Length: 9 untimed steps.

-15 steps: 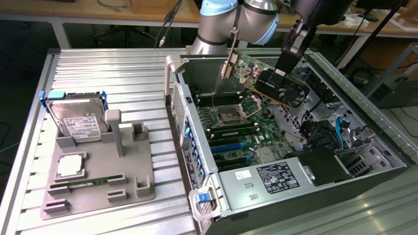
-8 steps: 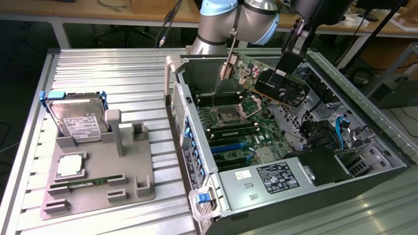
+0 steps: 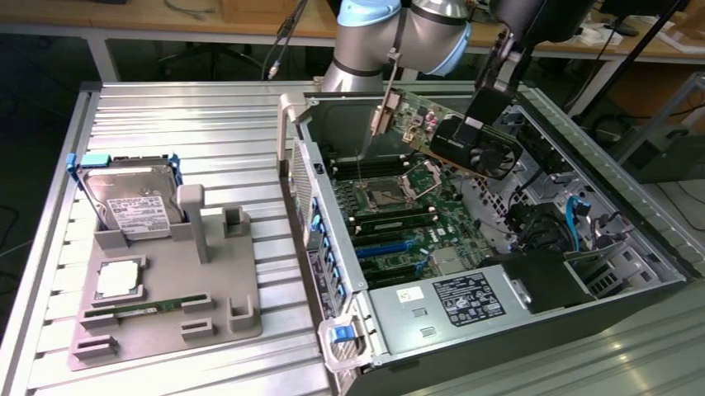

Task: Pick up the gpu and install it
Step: 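Insert the gpu into the slot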

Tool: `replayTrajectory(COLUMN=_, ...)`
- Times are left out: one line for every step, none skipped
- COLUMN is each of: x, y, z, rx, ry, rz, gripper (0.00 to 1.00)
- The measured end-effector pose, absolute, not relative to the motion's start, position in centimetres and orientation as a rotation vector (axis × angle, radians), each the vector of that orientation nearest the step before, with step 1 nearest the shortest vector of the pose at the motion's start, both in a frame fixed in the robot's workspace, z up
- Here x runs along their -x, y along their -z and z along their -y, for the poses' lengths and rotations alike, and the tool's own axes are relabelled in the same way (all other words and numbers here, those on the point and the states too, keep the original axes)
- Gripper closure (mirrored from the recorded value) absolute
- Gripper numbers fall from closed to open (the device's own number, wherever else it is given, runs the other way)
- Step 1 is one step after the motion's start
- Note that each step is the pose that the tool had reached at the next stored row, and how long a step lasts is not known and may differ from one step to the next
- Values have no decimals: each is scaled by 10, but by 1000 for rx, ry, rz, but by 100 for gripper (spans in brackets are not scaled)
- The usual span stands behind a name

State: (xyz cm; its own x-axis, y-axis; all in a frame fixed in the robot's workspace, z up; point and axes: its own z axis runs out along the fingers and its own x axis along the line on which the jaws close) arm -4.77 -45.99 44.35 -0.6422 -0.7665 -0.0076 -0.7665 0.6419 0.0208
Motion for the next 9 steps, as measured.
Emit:
replayTrajectory(x=48, y=-443, z=460, rx=-1338, ry=35, rz=2840, gripper=73)
replayTrajectory(x=48, y=-443, z=460, rx=-1347, ry=35, rz=2836, gripper=73)
replayTrajectory(x=48, y=-443, z=460, rx=-1361, ry=35, rz=2829, gripper=73)
replayTrajectory(x=48, y=-443, z=460, rx=-1374, ry=35, rz=2822, gripper=73)
replayTrajectory(x=48, y=-443, z=460, rx=-1388, ry=35, rz=2816, gripper=73)
replayTrajectory(x=48, y=-443, z=460, rx=-1406, ry=35, rz=2806, gripper=73)
replayTrajectory(x=48, y=-443, z=460, rx=-1418, ry=35, rz=2800, gripper=73)
replayTrajectory(x=48, y=-443, z=460, rx=-1428, ry=34, rz=2795, gripper=73)
replayTrajectory(x=48, y=-443, z=460, rx=-1445, ry=34, rz=2786, gripper=73)
